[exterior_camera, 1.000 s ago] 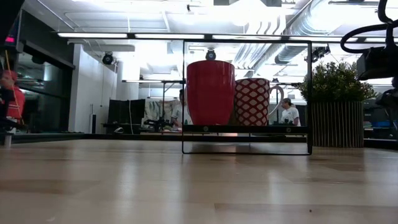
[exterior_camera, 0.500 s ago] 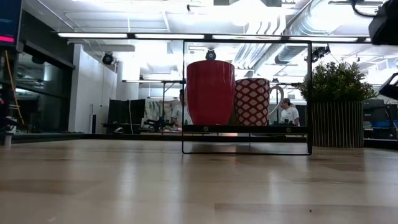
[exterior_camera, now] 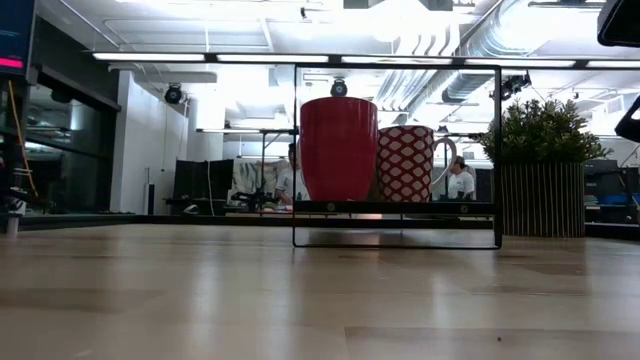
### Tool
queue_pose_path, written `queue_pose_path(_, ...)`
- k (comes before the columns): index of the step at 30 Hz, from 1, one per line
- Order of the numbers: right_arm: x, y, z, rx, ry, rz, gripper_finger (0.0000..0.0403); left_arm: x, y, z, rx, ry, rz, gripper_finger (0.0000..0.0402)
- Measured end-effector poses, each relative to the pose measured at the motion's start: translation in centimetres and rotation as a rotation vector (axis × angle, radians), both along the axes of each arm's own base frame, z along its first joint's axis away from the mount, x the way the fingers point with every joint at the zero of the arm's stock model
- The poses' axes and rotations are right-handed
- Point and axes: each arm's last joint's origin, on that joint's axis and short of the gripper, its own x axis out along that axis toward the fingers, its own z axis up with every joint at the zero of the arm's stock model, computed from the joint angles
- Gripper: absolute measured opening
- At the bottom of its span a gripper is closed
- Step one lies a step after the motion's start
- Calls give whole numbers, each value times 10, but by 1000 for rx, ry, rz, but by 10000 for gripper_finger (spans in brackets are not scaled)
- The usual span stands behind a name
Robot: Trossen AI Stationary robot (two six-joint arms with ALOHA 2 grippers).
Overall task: Place coffee mugs
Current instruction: Put the blue patterned mug on the shelf next to the red patterned mug
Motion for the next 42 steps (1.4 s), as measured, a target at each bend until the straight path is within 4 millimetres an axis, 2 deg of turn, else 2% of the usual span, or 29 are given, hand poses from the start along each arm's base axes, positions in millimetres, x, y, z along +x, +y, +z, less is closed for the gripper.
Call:
queue_pose_path(7, 0, 0, 0, 35, 17, -28, 67, -26, -18, -23, 56, 32, 22, 99)
queue_pose_path(12, 0, 0, 0, 39, 18, -32, 67, -33, -22, -41, 78, 44, 25, 99)
queue_pose_path(17, 1, 0, 1, 45, 10, -33, 67, -35, -26, -69, 69, 33, 20, 99)
queue_pose_path(24, 2, 2, 4, 66, -19, -32, 67, -40, -11, -108, 182, 70, 103, 99)
queue_pose_path(27, 3, 3, 6, 73, -21, -34, 67, -38, -7, -119, 171, 82, 77, 99)
queue_pose_path(32, 8, 8, 22, 58, -66, -21, 67, -29, -3, -134, 121, 59, 39, 99)
queue_pose_path(42, 11, 9, 53, -58, 6, -17, 67, 1, 22, -137, 202, -37, 32, 99)
